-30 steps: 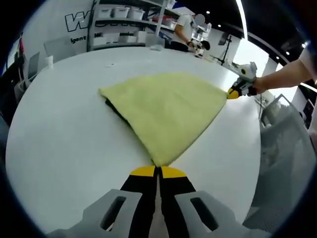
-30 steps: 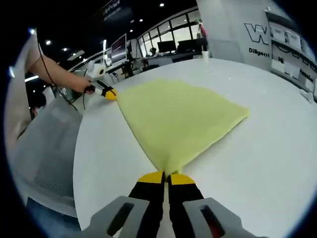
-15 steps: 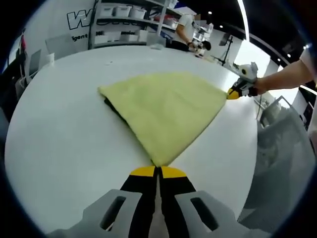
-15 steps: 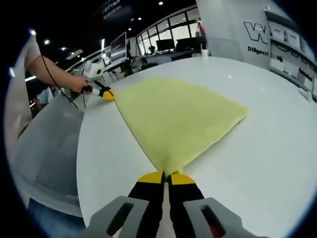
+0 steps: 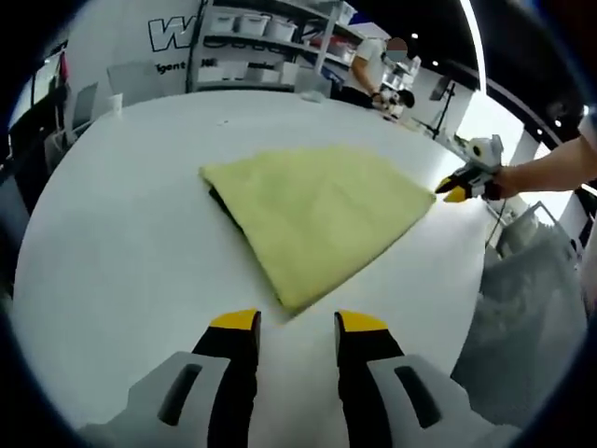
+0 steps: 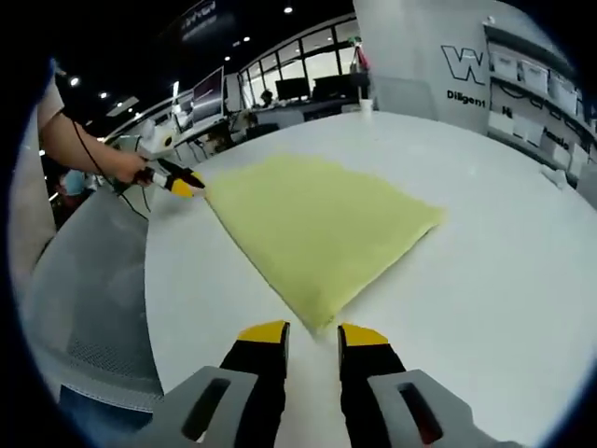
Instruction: Fold the garment on the visible template until the final outline fits inside the template.
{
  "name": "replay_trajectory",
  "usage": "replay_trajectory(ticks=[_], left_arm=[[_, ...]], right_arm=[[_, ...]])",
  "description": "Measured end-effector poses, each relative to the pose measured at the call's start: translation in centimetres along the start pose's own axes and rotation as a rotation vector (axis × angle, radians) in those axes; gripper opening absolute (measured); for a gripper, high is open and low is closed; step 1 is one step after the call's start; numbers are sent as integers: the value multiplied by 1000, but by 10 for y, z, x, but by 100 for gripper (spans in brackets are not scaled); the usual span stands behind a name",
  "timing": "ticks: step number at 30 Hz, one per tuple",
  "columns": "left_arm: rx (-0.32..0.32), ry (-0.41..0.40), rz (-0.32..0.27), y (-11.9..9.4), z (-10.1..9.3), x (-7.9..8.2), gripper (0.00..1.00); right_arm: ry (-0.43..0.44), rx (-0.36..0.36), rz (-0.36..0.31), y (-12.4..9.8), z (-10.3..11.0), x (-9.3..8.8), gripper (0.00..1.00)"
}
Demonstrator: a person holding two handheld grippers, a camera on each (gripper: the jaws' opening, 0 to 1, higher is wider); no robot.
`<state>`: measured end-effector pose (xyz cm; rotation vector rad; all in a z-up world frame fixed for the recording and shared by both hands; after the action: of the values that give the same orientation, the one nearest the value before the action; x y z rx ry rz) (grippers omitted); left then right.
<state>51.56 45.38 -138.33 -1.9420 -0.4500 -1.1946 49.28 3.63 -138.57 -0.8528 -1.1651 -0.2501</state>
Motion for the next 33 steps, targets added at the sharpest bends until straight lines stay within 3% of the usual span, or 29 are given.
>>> replay_trajectory(ticks=[2,8,11,13,16,19,21,27,33], left_arm=[[-1,-32,-57,-12,-4,8,38],[11,2,-89,-45,-16,11,54],[1,-17,-147,-61,-29,15,61],[7,-15,-150,-71,-35,12,65],[24,-17,-160,-83,-42,14,65],[55,2,-181,-89,-43,25,65],[65,13,-212,-91,-47,34,66],[85,40,-209,-99,-56,29,68],[96,21,-243,-101,-68,29,77]], right_arm=[[11,-26,-25,-9,8,4,20],[50,-118,-105,-29,34,12,35],[71,-171,-138,-37,47,15,45],[76,-175,-152,-40,59,15,50],[94,-201,-180,-44,74,17,58],[99,-209,-192,-47,88,18,65],[85,-208,-213,-49,97,20,64],[98,-223,-241,-51,116,25,76],[99,-222,-256,-50,130,29,85]])
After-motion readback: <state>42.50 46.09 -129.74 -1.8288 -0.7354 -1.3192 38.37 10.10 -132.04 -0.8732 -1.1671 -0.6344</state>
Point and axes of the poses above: the point that each gripper's makers call its tool centre point, and the gripper's own axes: y roughly forward along the fingers, z roughly to its left, x roughly out of its top, the point moved 4 cm from there along -y, roughly backward along the fingers, and after that the axes turned 13 degrees about -z, right-handed, at the moved point
